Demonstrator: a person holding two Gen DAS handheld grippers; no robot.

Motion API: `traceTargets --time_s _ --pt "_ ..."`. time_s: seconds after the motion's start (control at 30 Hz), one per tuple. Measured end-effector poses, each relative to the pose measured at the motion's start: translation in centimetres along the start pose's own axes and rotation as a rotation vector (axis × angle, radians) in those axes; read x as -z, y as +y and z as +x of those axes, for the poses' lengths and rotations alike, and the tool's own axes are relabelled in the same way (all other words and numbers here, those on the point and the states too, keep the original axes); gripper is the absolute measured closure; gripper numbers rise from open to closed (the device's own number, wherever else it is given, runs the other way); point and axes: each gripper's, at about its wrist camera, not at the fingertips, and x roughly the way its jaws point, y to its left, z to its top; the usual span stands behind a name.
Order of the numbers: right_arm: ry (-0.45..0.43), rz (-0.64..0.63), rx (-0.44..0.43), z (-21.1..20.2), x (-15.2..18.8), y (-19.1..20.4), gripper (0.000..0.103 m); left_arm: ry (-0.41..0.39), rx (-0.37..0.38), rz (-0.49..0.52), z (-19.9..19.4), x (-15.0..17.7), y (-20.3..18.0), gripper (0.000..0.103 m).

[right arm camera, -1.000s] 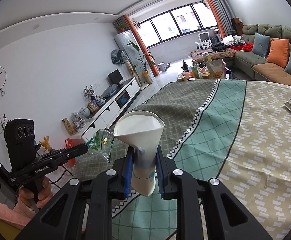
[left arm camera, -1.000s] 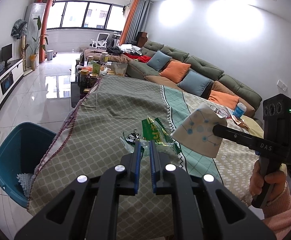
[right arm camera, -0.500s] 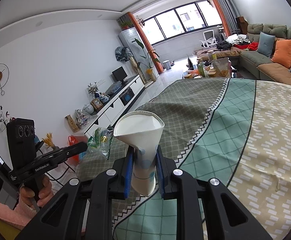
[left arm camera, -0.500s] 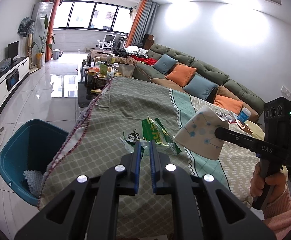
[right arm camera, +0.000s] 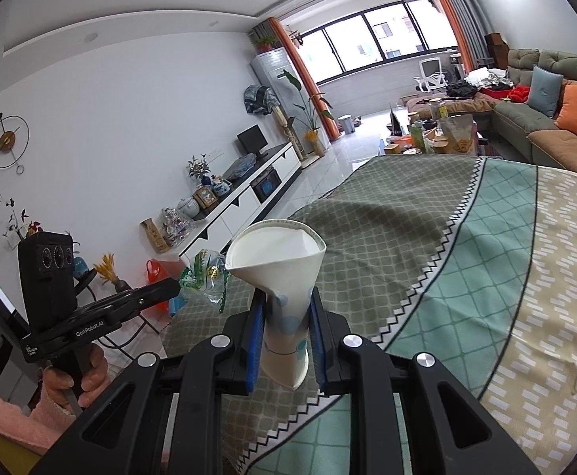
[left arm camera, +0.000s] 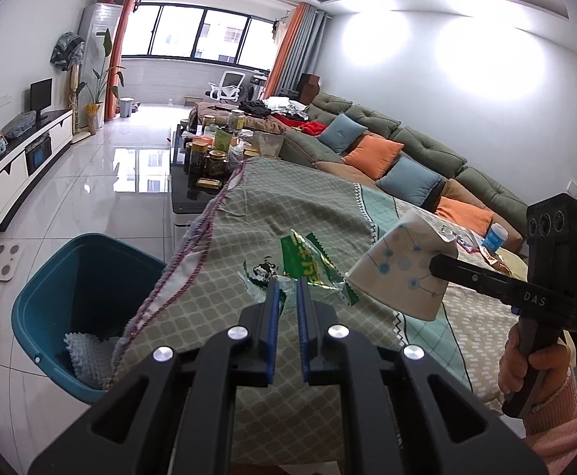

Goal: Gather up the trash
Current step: 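Carry the wrapper and paper cup over to the teal bin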

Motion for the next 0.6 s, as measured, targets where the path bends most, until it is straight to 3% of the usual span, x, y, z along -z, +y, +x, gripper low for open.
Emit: traceTargets --time_s 0.6 --pt "0.038 -0.030 -0.045 2.2 -0.3 1.8 0.082 -0.021 -0.043 -0.034 -1.0 -0.1 1.7 0.093"
